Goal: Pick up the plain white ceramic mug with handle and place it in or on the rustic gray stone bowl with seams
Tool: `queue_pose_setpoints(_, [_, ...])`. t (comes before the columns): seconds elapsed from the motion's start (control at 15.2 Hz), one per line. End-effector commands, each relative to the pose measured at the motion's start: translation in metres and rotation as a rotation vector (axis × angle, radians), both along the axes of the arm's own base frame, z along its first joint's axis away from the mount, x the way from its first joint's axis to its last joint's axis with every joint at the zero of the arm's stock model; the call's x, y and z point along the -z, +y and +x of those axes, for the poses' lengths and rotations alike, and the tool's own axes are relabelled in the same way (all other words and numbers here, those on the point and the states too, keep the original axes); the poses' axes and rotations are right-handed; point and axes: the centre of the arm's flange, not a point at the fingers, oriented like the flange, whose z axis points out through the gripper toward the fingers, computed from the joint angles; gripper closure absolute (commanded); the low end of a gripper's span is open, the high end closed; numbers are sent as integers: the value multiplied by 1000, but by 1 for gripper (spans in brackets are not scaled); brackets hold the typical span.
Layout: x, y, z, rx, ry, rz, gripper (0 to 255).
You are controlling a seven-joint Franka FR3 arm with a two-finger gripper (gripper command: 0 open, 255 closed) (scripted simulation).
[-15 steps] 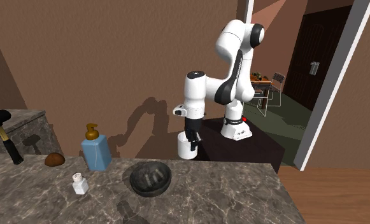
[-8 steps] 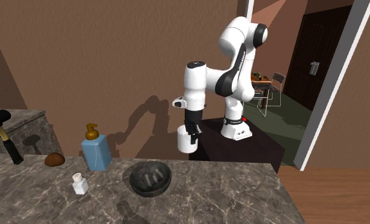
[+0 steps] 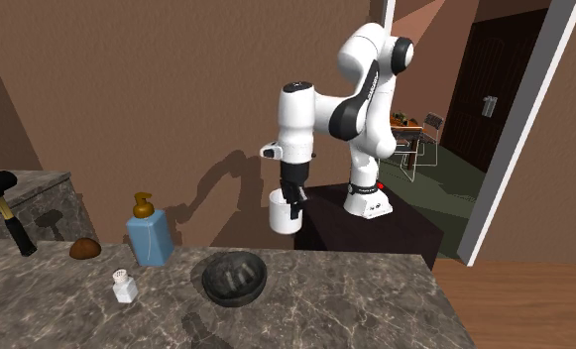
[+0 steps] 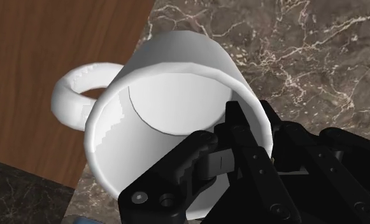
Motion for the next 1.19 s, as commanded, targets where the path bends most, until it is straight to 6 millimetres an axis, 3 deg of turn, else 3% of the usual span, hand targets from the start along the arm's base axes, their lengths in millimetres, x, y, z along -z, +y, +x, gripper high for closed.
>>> queue_pose_setpoints(0.0, [-4,8,24,1,-1,0,255])
queue_pose_setpoints(0.73, [-21,67,156,1,-1,0,255])
queue_pose_setpoints(0.79, [-22,71,163,1,-1,0,255])
queue_pose_setpoints(1.12, [5,71,163,1,-1,0,255])
